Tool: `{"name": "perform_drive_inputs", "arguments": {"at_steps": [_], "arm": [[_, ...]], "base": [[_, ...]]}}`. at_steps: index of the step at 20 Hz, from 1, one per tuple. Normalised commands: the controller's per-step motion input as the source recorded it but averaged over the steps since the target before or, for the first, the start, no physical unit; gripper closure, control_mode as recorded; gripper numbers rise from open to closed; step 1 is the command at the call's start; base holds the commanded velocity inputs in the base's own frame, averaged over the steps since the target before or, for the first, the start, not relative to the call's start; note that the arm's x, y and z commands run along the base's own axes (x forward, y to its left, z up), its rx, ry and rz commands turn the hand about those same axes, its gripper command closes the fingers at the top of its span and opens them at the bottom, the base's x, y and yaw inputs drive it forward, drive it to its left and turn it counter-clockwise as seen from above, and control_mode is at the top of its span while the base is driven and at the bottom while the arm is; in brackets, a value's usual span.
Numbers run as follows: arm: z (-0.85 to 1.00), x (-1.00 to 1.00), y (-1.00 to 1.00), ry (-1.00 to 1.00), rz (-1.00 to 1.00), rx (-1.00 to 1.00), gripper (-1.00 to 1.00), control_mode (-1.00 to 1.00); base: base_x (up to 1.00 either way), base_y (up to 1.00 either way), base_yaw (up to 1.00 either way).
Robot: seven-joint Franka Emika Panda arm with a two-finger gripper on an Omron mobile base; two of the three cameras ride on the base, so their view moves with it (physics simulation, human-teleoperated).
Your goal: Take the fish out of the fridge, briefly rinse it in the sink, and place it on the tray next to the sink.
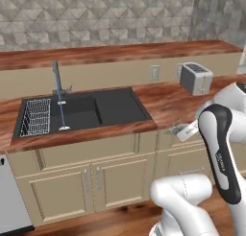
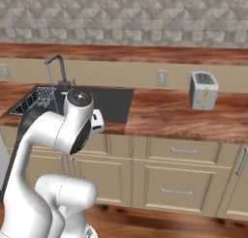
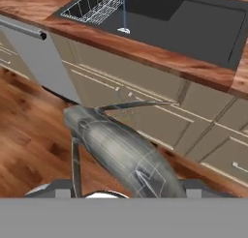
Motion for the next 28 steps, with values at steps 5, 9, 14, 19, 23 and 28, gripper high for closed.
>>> {"name": "perform_drive_inputs", "arguments": {"at_steps": [5, 9, 14, 19, 23, 28], "arm": [[0.00, 0.00, 0.00, 0.00, 0.00, 0.00, 1.00, 1.00], [0.00, 0.00, 0.00, 0.00, 0.00, 0.00, 1.00, 1.00], [0.00, 0.00, 0.00, 0.00, 0.00, 0.00, 1.00, 1.00], [0.00, 0.00, 0.00, 0.00, 0.00, 0.00, 1.00, 1.00], [0.00, 0.00, 0.00, 0.00, 0.00, 0.00, 1.00, 1.00], [0.00, 0.00, 0.00, 0.00, 0.00, 0.00, 1.00, 1.00]], "base": [[0.63, 0.92, 0.00], [0.49, 0.23, 0.00], [0.30, 0.20, -0.02], [0.01, 0.91, 0.01], [0.18, 0.44, 0.00], [0.66, 0.00, 0.00]]}}
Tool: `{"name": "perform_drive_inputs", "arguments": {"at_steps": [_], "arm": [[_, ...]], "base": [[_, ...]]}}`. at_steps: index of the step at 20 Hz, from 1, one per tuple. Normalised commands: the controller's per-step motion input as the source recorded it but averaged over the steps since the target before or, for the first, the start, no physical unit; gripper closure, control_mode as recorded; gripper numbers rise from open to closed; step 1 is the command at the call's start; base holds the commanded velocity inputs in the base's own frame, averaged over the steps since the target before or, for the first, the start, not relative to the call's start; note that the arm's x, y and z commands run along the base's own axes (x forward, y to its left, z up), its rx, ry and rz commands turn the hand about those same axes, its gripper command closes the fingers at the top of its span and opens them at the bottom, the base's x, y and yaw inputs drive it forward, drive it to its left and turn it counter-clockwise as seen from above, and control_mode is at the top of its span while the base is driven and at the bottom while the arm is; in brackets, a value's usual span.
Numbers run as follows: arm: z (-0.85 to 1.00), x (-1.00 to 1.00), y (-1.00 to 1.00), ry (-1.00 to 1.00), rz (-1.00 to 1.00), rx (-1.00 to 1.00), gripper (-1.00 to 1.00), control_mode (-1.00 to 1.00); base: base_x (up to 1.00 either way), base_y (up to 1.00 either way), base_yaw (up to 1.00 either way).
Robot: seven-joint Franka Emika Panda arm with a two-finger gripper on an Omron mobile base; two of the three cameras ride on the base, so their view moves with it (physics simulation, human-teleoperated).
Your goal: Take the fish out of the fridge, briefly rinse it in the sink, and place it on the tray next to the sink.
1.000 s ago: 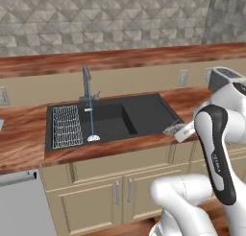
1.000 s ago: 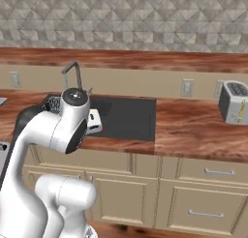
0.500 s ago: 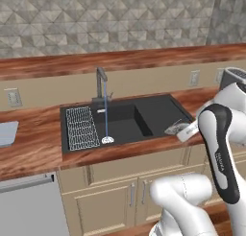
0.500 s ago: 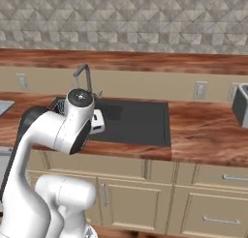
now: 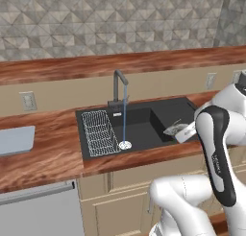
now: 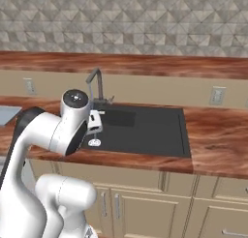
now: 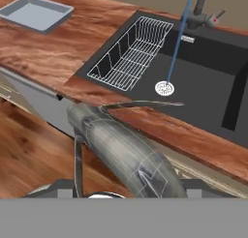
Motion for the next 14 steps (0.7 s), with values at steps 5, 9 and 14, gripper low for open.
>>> {"name": "perform_drive_inputs", "arguments": {"at_steps": [5, 9, 14], "arm": [[0.00, 0.00, 0.00, 0.00, 0.00, 0.00, 1.00, 1.00], [0.00, 0.68, -0.69, 0.21, 0.10, 0.18, 1.00, -1.00], [-0.07, 0.98, -0.18, 0.22, 0.19, 0.17, 1.00, -1.00]], "base": [[0.60, -0.41, 0.01], [0.00, 0.00, 0.00], [0.00, 0.00, 0.00]]}}
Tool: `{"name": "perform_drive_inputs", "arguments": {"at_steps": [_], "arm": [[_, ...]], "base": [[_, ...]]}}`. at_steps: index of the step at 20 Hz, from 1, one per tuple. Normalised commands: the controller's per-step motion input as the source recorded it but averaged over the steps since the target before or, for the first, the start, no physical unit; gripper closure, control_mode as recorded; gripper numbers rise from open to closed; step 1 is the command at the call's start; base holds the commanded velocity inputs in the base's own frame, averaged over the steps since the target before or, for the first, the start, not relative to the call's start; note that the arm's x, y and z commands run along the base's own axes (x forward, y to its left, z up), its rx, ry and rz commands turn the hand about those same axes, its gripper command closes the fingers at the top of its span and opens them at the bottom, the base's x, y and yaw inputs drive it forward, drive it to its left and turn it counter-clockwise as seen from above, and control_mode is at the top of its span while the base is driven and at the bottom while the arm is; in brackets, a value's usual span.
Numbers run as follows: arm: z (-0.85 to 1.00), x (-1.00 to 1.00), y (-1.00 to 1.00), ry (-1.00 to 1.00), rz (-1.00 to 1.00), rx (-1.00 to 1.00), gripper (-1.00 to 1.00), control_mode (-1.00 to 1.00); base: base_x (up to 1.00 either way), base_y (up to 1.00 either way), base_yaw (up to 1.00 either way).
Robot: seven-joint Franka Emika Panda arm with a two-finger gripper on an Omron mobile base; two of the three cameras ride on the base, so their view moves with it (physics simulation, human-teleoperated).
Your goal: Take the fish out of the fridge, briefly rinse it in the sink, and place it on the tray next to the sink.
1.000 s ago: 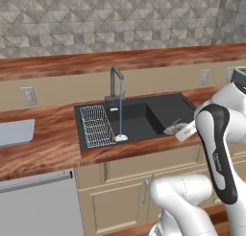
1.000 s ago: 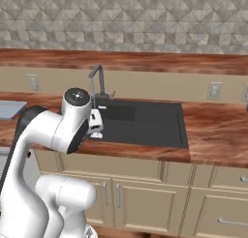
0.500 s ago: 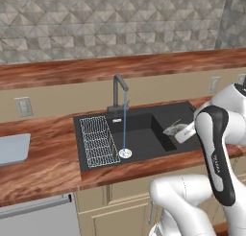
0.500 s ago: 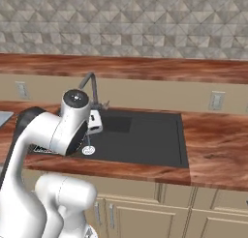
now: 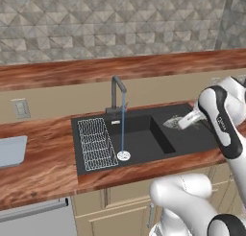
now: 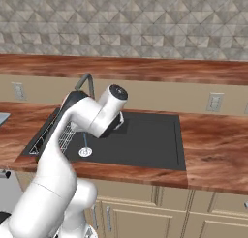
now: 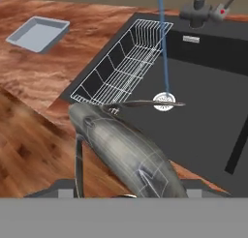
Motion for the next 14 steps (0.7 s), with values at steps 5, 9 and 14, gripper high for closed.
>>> {"name": "perform_drive_inputs", "arguments": {"at_steps": [5, 9, 14], "arm": [[-0.31, 0.97, 0.12, 0.10, 0.27, 0.10, 1.00, -1.00], [-0.57, 0.96, 0.01, 0.10, 0.29, 0.06, 1.00, -1.00], [-0.56, 0.96, 0.07, 0.05, 0.20, 0.02, 1.00, -1.00]], "base": [[0.00, 0.00, 0.00], [0.00, 0.00, 0.00], [0.00, 0.00, 0.00]]}}
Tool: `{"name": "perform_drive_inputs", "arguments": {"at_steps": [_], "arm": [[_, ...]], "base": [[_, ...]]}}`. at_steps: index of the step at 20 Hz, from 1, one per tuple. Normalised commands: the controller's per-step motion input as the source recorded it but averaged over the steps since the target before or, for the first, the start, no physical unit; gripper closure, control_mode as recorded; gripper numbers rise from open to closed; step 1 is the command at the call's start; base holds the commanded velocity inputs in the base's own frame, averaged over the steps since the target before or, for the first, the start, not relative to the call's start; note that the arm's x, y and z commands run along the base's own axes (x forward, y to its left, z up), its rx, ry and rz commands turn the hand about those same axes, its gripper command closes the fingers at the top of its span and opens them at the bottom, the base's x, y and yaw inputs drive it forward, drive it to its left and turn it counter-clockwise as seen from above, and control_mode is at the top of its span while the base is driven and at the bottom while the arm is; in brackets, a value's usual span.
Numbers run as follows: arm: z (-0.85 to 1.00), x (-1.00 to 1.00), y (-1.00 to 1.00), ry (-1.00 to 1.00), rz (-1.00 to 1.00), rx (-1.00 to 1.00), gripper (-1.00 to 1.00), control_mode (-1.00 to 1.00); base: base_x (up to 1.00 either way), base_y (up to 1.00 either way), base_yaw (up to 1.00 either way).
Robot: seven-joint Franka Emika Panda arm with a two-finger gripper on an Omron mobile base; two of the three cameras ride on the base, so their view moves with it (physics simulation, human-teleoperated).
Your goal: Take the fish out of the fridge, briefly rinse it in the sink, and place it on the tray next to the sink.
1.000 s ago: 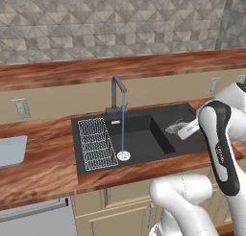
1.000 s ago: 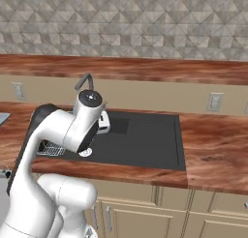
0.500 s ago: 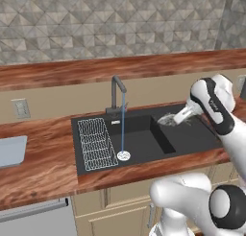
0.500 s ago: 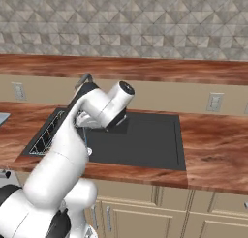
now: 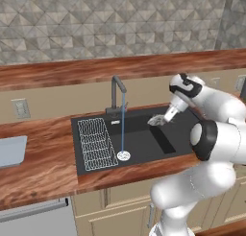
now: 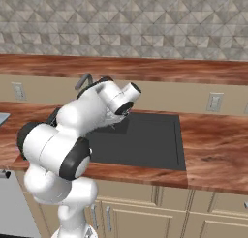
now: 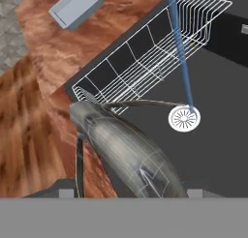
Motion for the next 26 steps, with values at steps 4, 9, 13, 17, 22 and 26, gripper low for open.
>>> {"name": "perform_drive_inputs", "arguments": {"at_steps": [4, 9, 13, 17, 22, 26], "arm": [[-0.48, 0.69, 0.33, 0.01, 0.13, 0.03, 1.00, -1.00], [-0.17, 0.16, 0.48, 0.00, 0.13, 0.07, 1.00, -1.00], [-0.21, 0.26, 0.63, 0.00, 0.11, 0.05, 1.00, -1.00], [-0.08, 0.43, 0.51, 0.00, 0.03, 0.10, 1.00, -1.00], [0.00, 0.36, 0.21, -0.04, -0.02, 0.11, 1.00, -1.00], [0.00, 0.34, 0.12, -0.06, -0.10, 0.10, 1.00, -1.00]], "base": [[0.00, 0.00, 0.00], [0.00, 0.00, 0.00], [0.00, 0.00, 0.00], [0.00, 0.00, 0.00], [0.00, 0.00, 0.00], [0.00, 0.00, 0.00]]}}
